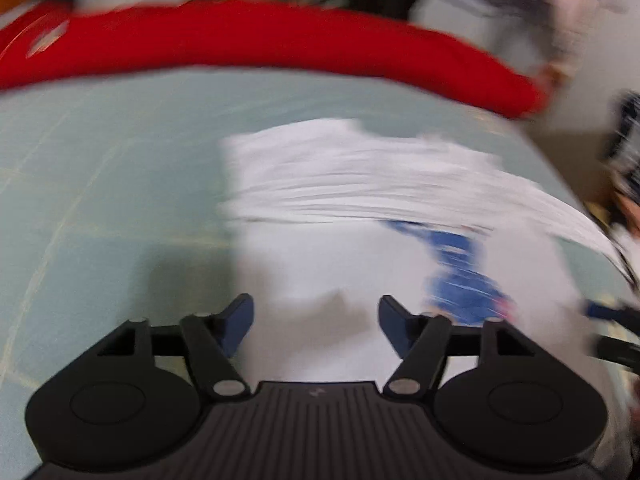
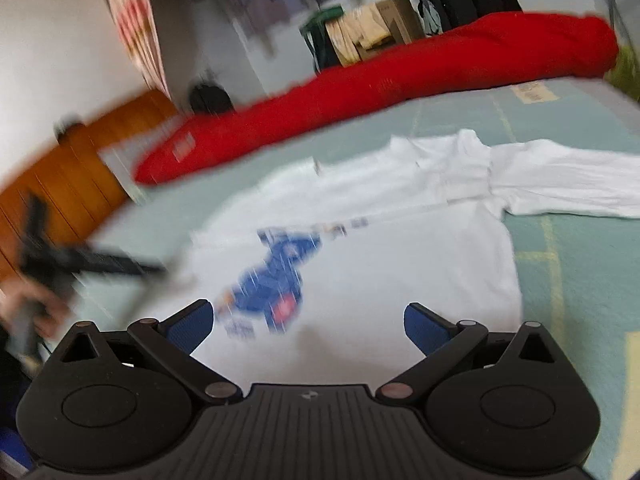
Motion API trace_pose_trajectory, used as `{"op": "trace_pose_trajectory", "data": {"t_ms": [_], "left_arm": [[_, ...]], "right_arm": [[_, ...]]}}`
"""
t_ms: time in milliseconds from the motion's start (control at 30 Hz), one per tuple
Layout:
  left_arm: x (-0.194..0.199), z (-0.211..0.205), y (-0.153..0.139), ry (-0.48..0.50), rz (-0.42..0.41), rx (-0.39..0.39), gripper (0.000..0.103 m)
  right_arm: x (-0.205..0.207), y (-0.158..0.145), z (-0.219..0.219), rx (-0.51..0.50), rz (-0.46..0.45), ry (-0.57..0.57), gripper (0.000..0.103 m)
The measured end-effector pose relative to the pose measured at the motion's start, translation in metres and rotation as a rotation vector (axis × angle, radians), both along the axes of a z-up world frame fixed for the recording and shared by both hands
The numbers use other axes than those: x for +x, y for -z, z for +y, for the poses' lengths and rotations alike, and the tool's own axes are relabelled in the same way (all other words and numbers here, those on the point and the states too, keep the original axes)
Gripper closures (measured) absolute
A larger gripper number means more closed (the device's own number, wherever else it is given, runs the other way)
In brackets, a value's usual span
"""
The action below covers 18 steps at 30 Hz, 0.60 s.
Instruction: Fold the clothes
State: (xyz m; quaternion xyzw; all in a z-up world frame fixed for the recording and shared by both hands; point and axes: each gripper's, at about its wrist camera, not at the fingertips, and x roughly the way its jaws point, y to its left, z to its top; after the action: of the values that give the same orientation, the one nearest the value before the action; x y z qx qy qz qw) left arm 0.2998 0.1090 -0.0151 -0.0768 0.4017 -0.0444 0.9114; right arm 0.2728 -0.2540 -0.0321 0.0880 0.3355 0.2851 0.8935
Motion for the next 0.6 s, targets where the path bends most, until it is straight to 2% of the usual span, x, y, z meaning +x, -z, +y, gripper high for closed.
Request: {"op": "trace_pose_trajectory", "data": {"t_ms": [100, 133, 200, 300, 367, 433, 533, 600], "left_arm": [[-0.016, -0.04, 0.004, 0.117, -0.031, 0.077, 0.029], [-0.023, -0.053, 0.006, 0.154, -0.036, 0.107, 0.029], [-0.035, -0.063, 0.018, 0.187, -0.048, 0.12, 0.028], [-0.057, -0.06, 0.043, 0.152, 0.004, 0.095, 0.028], [-0.076, -0.055, 0.059, 0.099, 0.01, 0.088, 0.026], [-0.102, -0.053, 0.065, 0.08, -0.056, 0.088, 0.023], [-0.131, -0.052, 0.067, 0.057, -0.081, 0.089, 0.021], [-0.14, -0.053, 0.063, 0.058, -0.085, 0.099, 0.021]], "right_arm": [[-0.02, 0.001, 0.027, -0.144, -0.027, -0.019, 0.0], [-0.024, 0.004, 0.035, -0.174, -0.026, -0.02, 0.0], [-0.03, 0.013, 0.046, -0.214, 0.004, -0.019, 0.0], [-0.04, 0.032, 0.051, -0.263, 0.004, 0.0, 0.0], [-0.048, 0.042, 0.052, -0.283, -0.011, 0.021, 0.0], [-0.059, 0.046, 0.047, -0.255, -0.025, 0.062, 0.0], [-0.074, 0.049, 0.044, -0.246, -0.048, 0.097, 0.0], [-0.084, 0.049, 0.048, -0.286, -0.066, 0.104, 0.0]]}}
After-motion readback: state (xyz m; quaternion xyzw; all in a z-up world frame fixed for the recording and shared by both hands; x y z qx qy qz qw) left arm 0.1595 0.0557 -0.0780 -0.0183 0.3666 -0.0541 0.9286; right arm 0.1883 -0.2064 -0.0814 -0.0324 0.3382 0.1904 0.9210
